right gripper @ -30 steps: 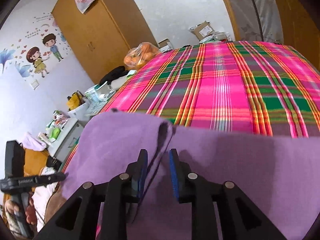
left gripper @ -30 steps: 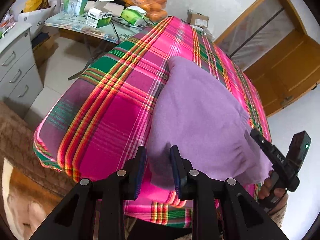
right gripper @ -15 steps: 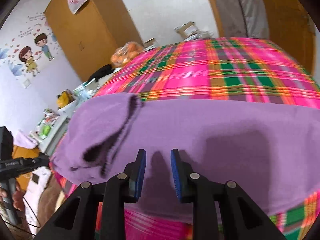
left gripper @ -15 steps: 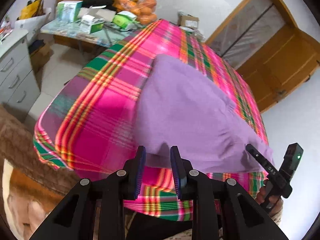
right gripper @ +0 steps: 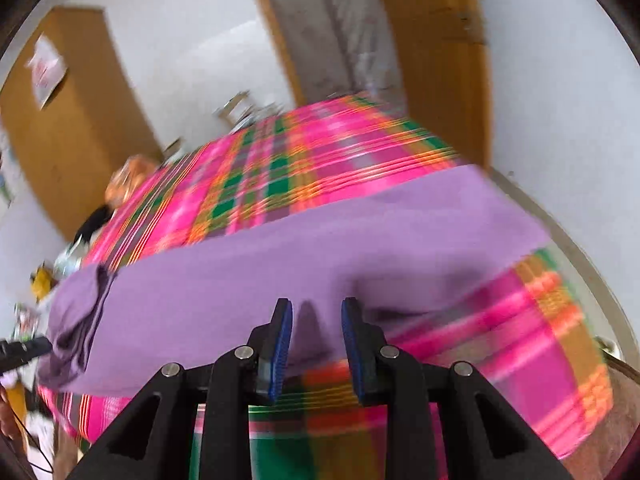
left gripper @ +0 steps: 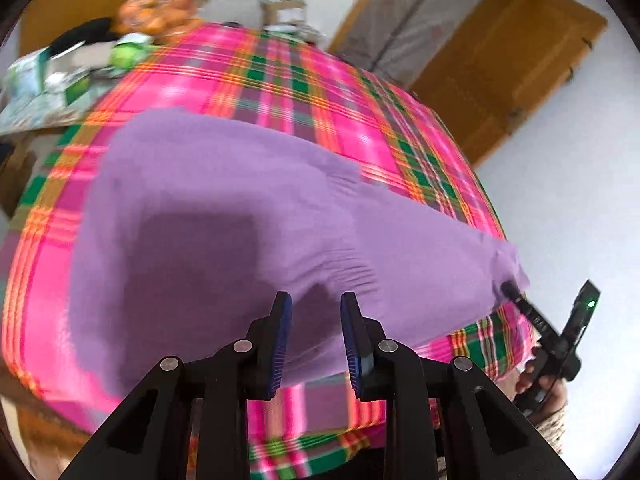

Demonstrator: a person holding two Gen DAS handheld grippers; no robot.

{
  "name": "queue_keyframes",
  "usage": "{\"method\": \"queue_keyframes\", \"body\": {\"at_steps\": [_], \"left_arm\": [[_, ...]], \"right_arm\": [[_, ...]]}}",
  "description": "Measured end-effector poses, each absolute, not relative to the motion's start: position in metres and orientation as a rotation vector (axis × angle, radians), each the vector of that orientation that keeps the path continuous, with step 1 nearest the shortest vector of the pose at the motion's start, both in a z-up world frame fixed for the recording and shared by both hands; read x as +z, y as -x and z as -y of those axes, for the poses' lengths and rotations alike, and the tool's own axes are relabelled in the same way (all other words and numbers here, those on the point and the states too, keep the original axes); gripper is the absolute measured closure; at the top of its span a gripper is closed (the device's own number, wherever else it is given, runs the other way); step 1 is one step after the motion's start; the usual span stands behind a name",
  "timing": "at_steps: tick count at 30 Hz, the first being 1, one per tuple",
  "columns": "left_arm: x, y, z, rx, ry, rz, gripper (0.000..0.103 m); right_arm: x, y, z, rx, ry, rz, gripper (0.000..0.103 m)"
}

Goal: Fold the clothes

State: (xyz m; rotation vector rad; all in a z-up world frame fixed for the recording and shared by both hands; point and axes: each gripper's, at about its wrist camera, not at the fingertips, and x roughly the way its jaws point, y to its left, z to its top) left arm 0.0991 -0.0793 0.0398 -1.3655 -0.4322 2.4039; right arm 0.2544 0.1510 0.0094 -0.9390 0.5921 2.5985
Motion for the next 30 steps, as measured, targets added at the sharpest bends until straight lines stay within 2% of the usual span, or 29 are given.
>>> {"method": "queue_keyframes", "body": {"at_steps": [5,10,16,23,24,26,27,30], "left_arm": [[0.035,-0.078,0.043,2.344,1.371,0.358,0.077],[0.030,-0.058,0.013,2.283,1.381,0.317,0.077],[0.020,-0.044,-0.013,2.240,1.408,0.268,0.077],[0.013,-0.034,-0.032,2.230,1.423,0.217,0.077],[0.013,-0.032,-0.035,2.237,1.419,0.213,0.077],[0.013,-0.029,-0.039,2.252,1.407,0.201,0.077],[0.013,-0.028,-0.041,2.259,1.401,0.196,0.077],[0.012,-0.025,-0.045,2.275,1.385,0.184,0.077]], "right_arm": [[0.014,-0.277,-0.193,2.482,0.849,-0.606,0.076],[0.012,-0.286,-0.225,2.386,0.806,-0.665,0.065],[0.000,-0.276,-0.253,2.350,0.834,-0.741,0.060],[0.000,-0.258,-0.258,2.356,0.855,-0.688,0.057],[0.000,-0.257,-0.255,2.359,0.858,-0.675,0.058],[-0.001,-0.254,-0.251,2.356,0.871,-0.627,0.071],[-0.001,-0.253,-0.249,2.352,0.879,-0.598,0.083],[-0.002,-0.253,-0.249,2.372,0.879,-0.562,0.091]]}}
